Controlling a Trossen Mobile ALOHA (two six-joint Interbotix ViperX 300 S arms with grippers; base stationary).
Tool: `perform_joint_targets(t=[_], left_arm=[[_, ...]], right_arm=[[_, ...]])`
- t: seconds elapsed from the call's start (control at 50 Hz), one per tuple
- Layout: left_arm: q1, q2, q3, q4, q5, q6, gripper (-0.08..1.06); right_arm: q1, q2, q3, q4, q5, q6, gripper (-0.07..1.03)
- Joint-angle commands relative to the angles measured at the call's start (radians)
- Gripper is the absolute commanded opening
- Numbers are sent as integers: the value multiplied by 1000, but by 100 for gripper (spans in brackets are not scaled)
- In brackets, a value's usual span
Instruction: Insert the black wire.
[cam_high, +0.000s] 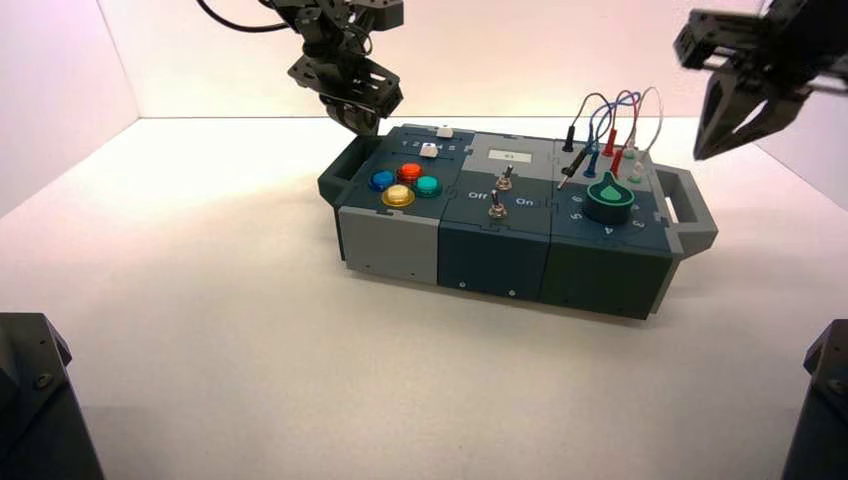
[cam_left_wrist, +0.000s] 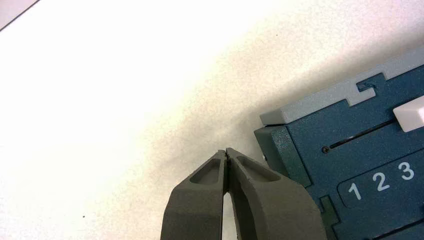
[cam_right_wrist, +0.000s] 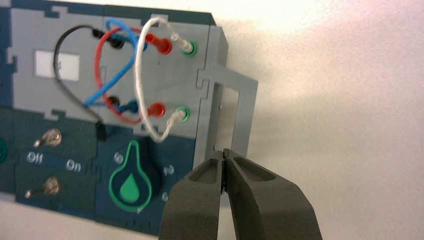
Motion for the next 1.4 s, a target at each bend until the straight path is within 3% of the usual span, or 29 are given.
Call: perform_joint_targets(t=[0.02,0.42,0.9,1.24,1.4], left_arm=[[-6,-26,-2,2,-2,8,-3],[-5,-25,-2,0,-14,6,-3],[5,-23,-3,2,-21,6,-3],[20,-25,8,2,-20,8,-3],[20,-28,18,2,-21,8,-3]], right_arm=[[-5,37,-34,6,-31,6,-2],[-5,179,-64,14,-118,3,-2],[2,255,-89,20,-215,2,-2],[87,357,-178,20,-230,-2,-2],[97,391,-212,18,-230,-8,-2]])
